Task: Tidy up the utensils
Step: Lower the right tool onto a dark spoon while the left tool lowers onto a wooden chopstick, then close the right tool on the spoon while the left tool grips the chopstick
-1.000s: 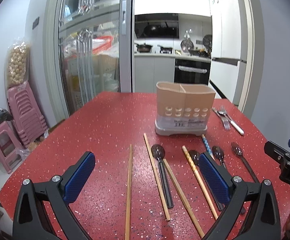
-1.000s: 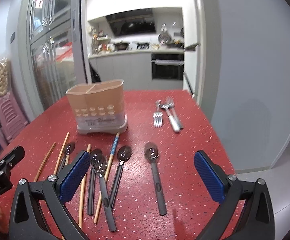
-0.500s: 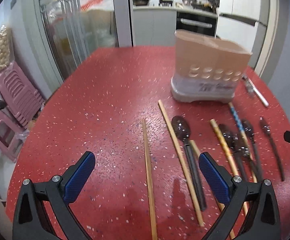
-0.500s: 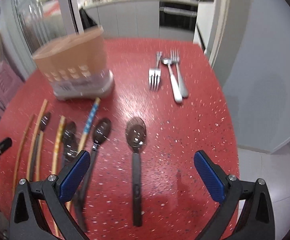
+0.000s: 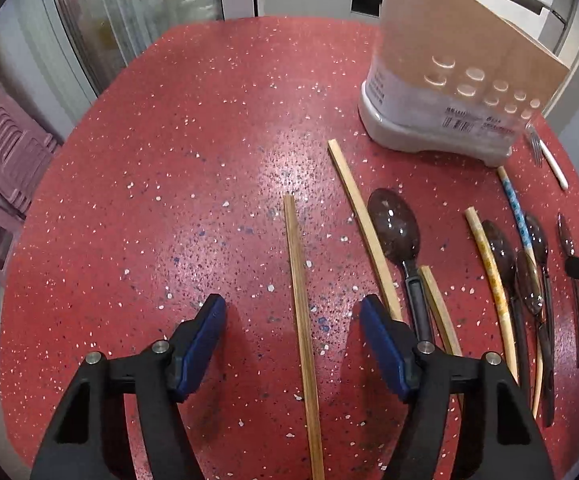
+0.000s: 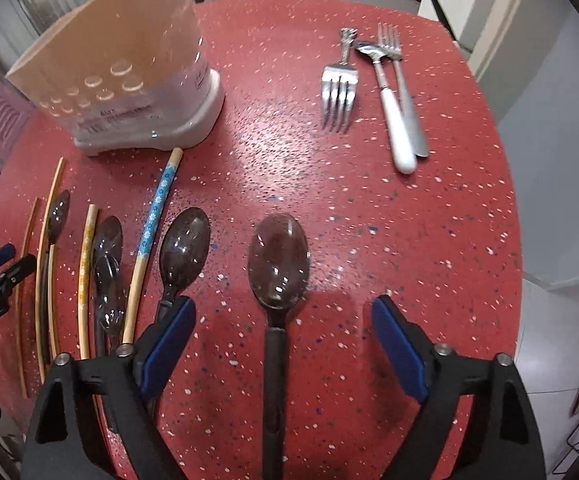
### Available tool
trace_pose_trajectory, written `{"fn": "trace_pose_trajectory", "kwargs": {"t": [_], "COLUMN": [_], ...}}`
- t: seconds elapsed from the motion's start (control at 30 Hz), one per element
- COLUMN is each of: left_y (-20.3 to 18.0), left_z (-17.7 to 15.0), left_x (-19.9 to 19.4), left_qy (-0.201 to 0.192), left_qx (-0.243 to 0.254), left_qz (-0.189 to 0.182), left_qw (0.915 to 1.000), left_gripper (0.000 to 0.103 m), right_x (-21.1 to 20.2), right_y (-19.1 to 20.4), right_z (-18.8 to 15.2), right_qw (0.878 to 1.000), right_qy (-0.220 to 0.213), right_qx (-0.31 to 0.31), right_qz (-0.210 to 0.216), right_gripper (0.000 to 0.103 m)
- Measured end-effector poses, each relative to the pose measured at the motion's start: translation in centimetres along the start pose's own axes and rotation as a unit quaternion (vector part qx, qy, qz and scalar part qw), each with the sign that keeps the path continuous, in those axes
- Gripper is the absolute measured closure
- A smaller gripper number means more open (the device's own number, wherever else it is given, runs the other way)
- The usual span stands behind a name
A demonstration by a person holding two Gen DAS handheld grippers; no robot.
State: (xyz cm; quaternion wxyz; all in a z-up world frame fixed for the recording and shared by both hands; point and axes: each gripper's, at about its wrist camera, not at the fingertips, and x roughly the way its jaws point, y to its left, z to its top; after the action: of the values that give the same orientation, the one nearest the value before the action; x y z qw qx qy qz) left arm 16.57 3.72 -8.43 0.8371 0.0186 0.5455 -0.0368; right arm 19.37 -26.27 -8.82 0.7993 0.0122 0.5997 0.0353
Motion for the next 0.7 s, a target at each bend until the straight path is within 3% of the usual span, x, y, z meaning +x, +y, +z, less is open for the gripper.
{"fn": "trace_pose_trajectory", "kwargs": {"t": [0.07, 0.3, 0.4, 0.5, 0.53, 0.57, 0.7], "left_y": [-0.1, -0.6, -1.1, -2.4, -2.6, -2.7, -2.5], "left_z": [0.2, 2.5, 3.6, 4.1, 4.2, 4.4, 3.5], "left_x": [0.1, 0.9, 0.9, 0.8, 0.8, 0.8, 0.6], "left_qy": [0.005, 0.039, 0.048, 0.051, 0.051, 0.048, 0.03], "left_qx": [0.006, 0.026, 0.05, 0.078, 0.082, 0.081, 0.056], "left_qz": [0.0, -0.012, -0.023, -0.031, -0.033, -0.033, -0.049], "left_qw": [1.0, 0.9988, 0.9973, 0.9952, 0.9948, 0.995, 0.9968], "left_gripper": [0.012, 0.018, 0.034, 0.063, 0.071, 0.072, 0.072], "right_x": [0.7, 1.6, 1.5, 1.3, 1.3, 1.1, 0.8], "right_y": [0.3, 1.4, 1.5, 1.4, 1.3, 1.2, 0.7], "right_z": [0.5, 1.5, 1.9, 2.0, 2.1, 2.1, 2.0], "right_qw": [1.0, 0.999, 0.998, 0.998, 0.998, 0.998, 0.999], "right_qy": [0.014, 0.038, 0.043, 0.044, 0.044, 0.043, 0.036], "right_qx": [-0.003, -0.033, -0.037, -0.045, -0.046, -0.046, -0.035], "right_qz": [0.001, -0.022, -0.02, -0.015, -0.014, -0.012, 0.007], "right_gripper": [0.024, 0.026, 0.034, 0.055, 0.067, 0.072, 0.072]}}
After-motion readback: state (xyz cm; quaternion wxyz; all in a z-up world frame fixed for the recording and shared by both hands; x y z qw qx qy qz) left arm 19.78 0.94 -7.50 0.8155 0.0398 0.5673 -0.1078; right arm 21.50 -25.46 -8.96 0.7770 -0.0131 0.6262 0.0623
